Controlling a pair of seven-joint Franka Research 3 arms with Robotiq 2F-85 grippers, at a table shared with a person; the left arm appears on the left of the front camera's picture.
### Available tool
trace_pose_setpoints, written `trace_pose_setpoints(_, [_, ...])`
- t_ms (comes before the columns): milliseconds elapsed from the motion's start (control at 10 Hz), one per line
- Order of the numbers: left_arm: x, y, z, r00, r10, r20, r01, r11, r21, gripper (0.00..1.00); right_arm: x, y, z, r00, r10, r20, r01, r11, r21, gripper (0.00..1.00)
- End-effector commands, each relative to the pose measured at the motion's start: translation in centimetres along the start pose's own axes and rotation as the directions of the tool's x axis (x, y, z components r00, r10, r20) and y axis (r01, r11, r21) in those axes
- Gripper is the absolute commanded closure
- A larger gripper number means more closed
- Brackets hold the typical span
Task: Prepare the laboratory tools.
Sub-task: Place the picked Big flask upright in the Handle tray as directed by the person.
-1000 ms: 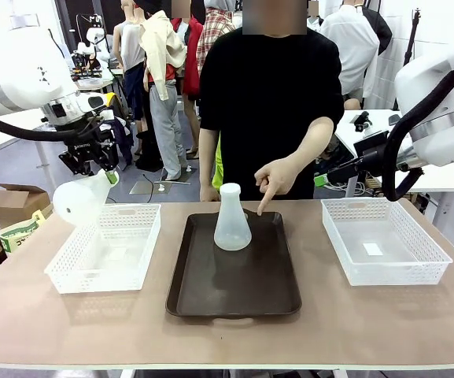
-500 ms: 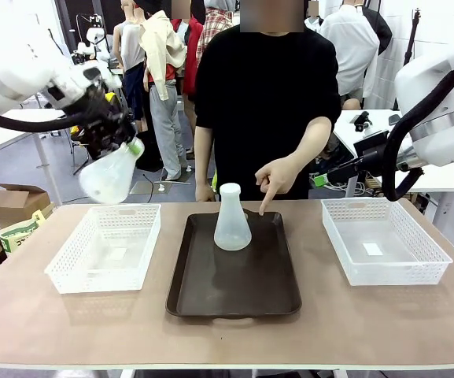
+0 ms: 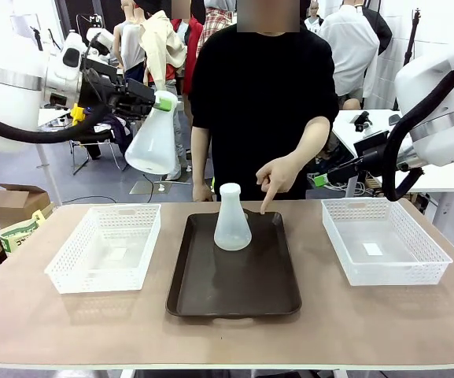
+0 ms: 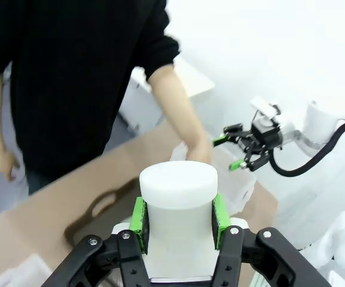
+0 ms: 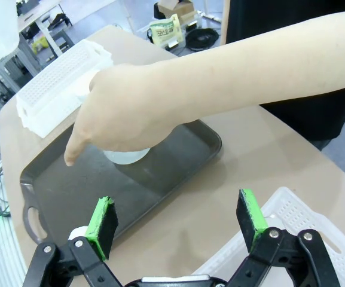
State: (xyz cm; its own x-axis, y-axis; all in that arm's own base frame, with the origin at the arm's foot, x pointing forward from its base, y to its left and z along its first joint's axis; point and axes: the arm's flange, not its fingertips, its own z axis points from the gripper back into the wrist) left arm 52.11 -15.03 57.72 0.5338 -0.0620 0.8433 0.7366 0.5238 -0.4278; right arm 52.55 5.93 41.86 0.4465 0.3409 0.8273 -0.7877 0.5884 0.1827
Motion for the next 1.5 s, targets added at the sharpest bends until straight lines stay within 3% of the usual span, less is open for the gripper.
trace_pose_setpoints(0, [-3.1,-1.1,0.1,0.995,-0.07,0.068,0.074,0.995,-0.071,1.0,-0.1,0.0,0.1,1.0,0.001,-0.002,-0.001,1.0,0.0,0.0])
trace_pose_setpoints(200, [-1.0,-0.6,-0.2,0.998,-0.044,0.043,0.045,0.999,-0.029,1.0,-0.1,0.0,0.1,1.0,0.001,-0.002,-0.001,1.0,0.0,0.0])
trace_pose_setpoints(600, [-1.9,-0.5,-0.2,0.998,-0.048,0.05,0.05,0.998,-0.029,1.0,-0.1,0.0,0.1,1.0,0.001,-0.002,-0.001,1.0,0.0,0.0])
trace_pose_setpoints(700, [-3.7,-1.7,-1.4,0.983,-0.156,0.101,0.167,0.98,-0.111,1.0,-0.1,0.0,0.1,1.0,0.001,-0.002,-0.001,1.0,0.0,0.0])
trace_pose_setpoints(900, [-7.9,-4.8,-4.4,0.94,-0.257,0.223,0.311,0.916,-0.255,1.0,-0.1,0.0,0.1,1.0,0.001,-0.002,-0.001,1.0,0.0,0.0])
trace_pose_setpoints(1000, [-9.5,-6.2,-5.0,0.873,-0.382,0.304,0.464,0.842,-0.274,1.0,-0.1,0.0,0.1,1.0,0.001,-0.002,-0.001,1.0,0.0,0.0])
trace_pose_setpoints(1100, [-10.7,-7.3,-5.6,0.838,-0.427,0.341,0.526,0.798,-0.294,1.0,-0.1,0.0,0.1,1.0,0.001,-0.002,-0.001,1.0,0.0,0.0])
trace_pose_setpoints(1400, [-14.9,-7.5,-9.4,0.827,-0.449,0.339,0.546,0.786,-0.289,1.0,-0.1,0.0,0.1,1.0,0.001,-0.002,-0.001,1.0,0.0,0.0])
